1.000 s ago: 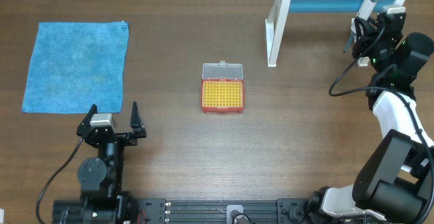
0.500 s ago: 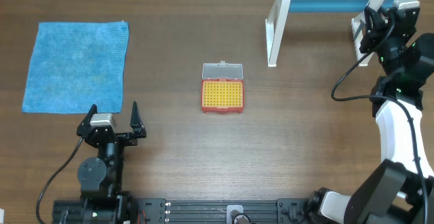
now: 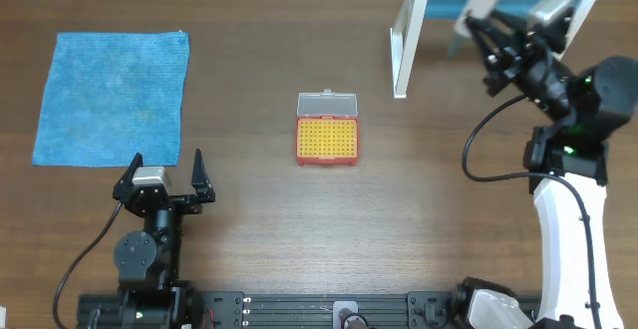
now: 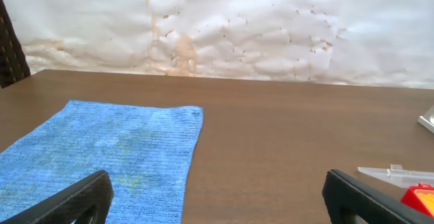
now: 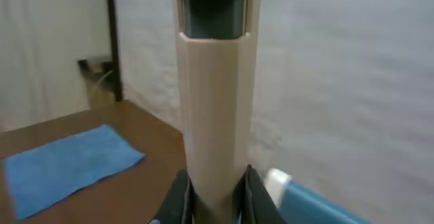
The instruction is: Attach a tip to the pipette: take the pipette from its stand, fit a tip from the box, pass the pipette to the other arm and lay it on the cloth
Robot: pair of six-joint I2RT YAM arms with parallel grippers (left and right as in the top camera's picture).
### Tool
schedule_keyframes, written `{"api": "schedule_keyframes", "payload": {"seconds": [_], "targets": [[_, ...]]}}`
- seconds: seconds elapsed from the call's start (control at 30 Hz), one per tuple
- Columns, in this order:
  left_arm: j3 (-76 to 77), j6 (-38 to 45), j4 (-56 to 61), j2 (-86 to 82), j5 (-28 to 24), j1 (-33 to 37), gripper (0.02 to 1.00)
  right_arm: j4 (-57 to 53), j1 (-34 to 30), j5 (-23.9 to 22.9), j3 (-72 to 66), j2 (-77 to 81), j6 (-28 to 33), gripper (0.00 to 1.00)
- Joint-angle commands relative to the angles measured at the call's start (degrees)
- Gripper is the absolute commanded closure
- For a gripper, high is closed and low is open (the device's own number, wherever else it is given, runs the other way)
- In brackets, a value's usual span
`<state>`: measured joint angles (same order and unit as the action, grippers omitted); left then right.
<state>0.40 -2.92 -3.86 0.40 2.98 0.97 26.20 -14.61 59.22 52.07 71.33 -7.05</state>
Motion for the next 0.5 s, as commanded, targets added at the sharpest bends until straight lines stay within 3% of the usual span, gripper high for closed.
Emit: {"api": "schedule_keyframes", "payload": {"seconds": [0.03,0.13,0.3,0.5], "targets": [[-0.09,-0.26,-0.33,-0.22,0.92,0.13,0.020,0.55,6.91,6.01,-2.05,-1.09,-1.05,0.921],[-0.09,-0.26,-0.33,-0.22,0.92,0.13,0.023,2.71,11.19,6.01,-4.68,-1.09,-0.83,0.921],[-0.09,-0.26,-0.33,-0.22,0.92,0.13,0.020,20.76,20.48,5.68,-15.37,0.74,-0.85,0.921],[-0.09,-0.26,-0.33,-0.22,0.92,0.13,0.020,27.41,25.00,5.81,-17.31,10.21,-0.85,0.921]]}}
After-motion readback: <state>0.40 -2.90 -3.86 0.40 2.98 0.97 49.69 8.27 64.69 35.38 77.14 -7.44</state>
